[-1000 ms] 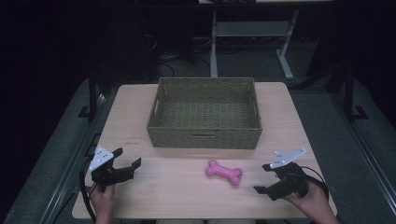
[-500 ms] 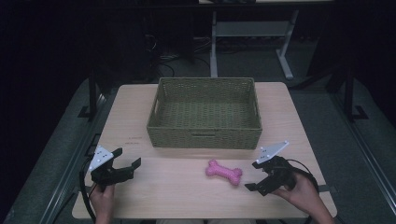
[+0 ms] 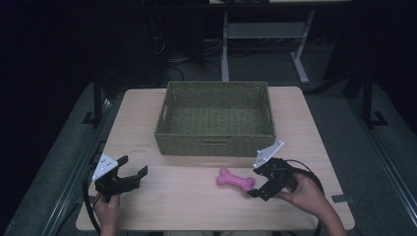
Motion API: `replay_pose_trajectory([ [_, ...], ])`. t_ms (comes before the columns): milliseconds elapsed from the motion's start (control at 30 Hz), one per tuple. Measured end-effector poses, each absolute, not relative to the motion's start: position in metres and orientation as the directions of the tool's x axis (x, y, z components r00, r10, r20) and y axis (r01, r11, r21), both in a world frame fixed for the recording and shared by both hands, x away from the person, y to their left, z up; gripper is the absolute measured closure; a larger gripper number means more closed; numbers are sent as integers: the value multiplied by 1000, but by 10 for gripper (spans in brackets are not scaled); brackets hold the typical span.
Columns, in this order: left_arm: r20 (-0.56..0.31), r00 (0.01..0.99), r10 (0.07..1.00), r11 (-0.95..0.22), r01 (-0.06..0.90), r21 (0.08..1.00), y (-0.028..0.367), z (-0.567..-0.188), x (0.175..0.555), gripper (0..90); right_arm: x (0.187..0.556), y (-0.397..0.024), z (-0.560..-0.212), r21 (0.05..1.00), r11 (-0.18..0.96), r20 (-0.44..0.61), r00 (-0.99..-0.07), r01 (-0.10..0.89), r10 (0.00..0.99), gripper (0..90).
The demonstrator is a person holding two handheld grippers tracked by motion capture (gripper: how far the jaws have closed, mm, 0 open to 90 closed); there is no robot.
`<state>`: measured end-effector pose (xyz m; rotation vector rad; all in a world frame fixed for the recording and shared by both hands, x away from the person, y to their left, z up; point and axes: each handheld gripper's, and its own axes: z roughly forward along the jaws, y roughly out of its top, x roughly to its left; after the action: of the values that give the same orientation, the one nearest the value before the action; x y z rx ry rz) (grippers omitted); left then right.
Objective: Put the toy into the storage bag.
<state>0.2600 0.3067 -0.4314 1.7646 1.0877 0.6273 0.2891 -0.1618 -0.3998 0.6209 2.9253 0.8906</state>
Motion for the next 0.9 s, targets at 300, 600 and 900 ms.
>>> replay_pose_trajectory([
  [300, -46, 474, 879, -168, 399, 902, 307, -432, 260, 137, 302, -145, -404, 504, 782, 107, -925, 367, 365, 214],
  [600, -49, 476, 878, -166, 399, 902, 306, -432, 261, 137, 316, -129, -405, 481, 803, 114, -933, 351, 340, 235],
  [900, -49, 479, 877, -168, 399, 902, 306, -432, 261, 137, 323, -114, -412, 431, 833, 111, -937, 347, 332, 283],
])
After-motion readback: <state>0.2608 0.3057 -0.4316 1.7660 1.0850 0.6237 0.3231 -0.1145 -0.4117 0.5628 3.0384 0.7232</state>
